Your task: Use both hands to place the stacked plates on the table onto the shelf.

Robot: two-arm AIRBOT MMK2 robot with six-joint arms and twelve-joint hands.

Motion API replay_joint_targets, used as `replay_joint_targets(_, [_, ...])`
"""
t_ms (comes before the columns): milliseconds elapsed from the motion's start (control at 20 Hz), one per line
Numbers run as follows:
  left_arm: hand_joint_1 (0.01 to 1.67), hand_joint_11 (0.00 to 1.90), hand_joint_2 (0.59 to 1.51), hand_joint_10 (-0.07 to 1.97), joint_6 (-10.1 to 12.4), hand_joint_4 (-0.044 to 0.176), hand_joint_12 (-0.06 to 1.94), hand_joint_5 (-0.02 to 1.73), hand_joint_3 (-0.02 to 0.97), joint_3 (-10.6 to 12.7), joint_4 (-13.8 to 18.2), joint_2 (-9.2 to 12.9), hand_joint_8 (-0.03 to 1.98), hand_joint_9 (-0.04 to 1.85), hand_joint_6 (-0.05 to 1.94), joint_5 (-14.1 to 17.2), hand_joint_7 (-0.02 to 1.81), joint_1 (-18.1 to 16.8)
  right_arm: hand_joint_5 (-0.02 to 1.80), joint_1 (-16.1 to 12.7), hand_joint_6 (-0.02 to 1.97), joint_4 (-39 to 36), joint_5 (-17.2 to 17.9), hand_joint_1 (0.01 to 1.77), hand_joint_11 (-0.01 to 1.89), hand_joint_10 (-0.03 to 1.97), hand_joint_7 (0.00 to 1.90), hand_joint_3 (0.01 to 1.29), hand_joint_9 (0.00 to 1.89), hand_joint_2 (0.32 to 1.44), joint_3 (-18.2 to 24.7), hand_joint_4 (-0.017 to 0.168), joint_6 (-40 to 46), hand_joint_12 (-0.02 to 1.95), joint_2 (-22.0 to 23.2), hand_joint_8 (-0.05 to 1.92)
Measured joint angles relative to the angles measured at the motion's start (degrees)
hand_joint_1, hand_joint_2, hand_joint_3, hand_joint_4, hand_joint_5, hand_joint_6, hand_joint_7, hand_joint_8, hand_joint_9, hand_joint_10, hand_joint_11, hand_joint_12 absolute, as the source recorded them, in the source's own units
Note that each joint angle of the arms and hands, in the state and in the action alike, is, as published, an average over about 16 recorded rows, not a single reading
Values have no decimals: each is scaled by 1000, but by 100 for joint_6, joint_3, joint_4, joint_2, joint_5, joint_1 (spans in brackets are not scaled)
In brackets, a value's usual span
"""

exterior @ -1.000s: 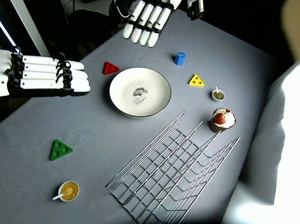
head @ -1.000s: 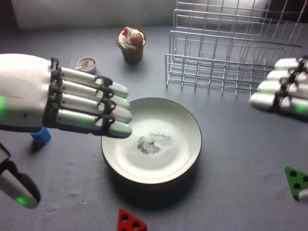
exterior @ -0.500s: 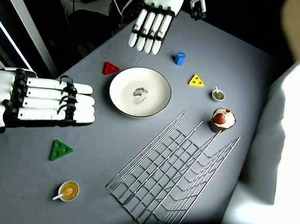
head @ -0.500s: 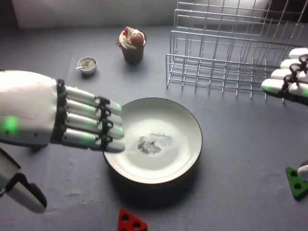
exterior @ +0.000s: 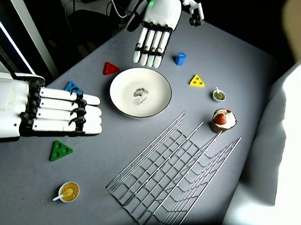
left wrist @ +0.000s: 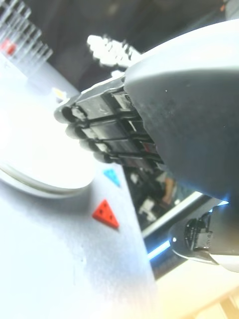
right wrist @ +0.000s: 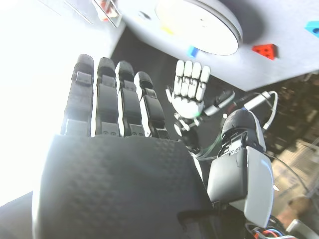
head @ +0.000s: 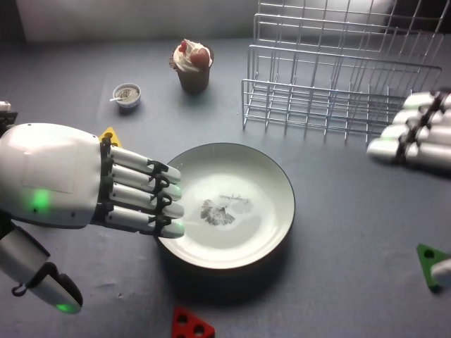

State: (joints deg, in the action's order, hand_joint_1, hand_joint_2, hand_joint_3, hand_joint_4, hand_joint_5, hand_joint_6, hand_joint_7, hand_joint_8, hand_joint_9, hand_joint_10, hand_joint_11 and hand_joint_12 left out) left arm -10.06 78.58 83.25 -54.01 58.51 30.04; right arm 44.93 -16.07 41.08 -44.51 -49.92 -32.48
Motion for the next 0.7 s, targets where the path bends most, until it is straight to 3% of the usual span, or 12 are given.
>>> replay_joint_targets(400, [19,154,1057,10,-121,1,15,119,3,-3,200,-181,10,189,11,-359,190,35,106,-109,16,-528,-153,16,134,0,162,16,171,1016,-111,4,589,20,5,8])
replay_joint_targets(700, [17,152,1052,10,-167,0,15,105,4,-4,349,-322,9,189,5,-648,179,92,105,-123,15,-492,-160,14,142,0,161,16,177,981,-147,4,588,20,-7,7])
